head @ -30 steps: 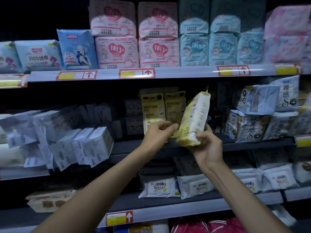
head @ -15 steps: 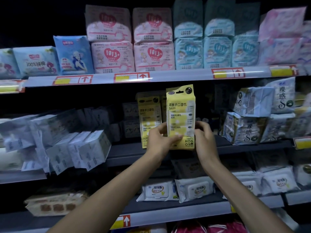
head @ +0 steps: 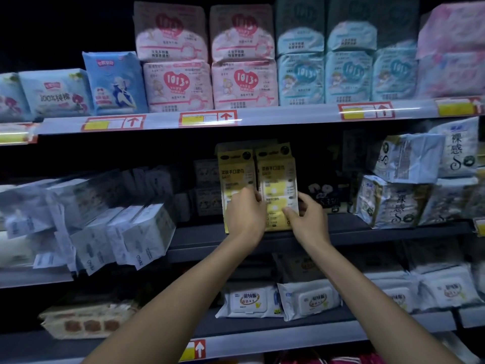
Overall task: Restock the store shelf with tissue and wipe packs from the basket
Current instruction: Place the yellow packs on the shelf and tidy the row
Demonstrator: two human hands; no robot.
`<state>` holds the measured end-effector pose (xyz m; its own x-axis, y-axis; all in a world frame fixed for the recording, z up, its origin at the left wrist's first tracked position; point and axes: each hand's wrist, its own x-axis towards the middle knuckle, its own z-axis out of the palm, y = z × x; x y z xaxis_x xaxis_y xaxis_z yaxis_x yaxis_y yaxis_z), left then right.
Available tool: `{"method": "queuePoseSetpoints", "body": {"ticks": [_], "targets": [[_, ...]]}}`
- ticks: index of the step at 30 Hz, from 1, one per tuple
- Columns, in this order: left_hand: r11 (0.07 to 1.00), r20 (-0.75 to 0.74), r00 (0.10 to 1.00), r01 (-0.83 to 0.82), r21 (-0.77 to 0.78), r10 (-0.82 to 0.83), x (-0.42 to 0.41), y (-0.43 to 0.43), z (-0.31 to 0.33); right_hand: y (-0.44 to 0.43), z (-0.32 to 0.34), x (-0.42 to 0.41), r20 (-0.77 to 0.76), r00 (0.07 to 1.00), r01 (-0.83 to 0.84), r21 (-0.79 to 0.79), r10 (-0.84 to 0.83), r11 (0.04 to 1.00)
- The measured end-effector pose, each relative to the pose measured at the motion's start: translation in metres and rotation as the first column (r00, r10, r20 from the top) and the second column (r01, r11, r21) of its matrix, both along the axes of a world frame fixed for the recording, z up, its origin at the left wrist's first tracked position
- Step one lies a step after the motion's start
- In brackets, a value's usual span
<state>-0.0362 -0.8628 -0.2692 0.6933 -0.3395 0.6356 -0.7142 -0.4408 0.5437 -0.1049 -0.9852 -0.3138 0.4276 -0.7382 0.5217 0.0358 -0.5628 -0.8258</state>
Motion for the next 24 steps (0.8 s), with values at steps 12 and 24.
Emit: {"method": "queuePoseSetpoints", "body": {"ticks": [12,24], "targets": [[0.978,0.174,0.983,-0.091,0.188,0.058,0.008,0.005,-0.01,0.021,-0.005,-0.01,-0.228,0.921,0.14,-0.564,-0.317,0.814],[0.882,0.484,0.874,-0.26,0.392,0.043,0.017,0.034,-0.01,0.041,0.018,-0.013,-0.343,0.798,0.107,-0.729,-0.496,0.676]]}}
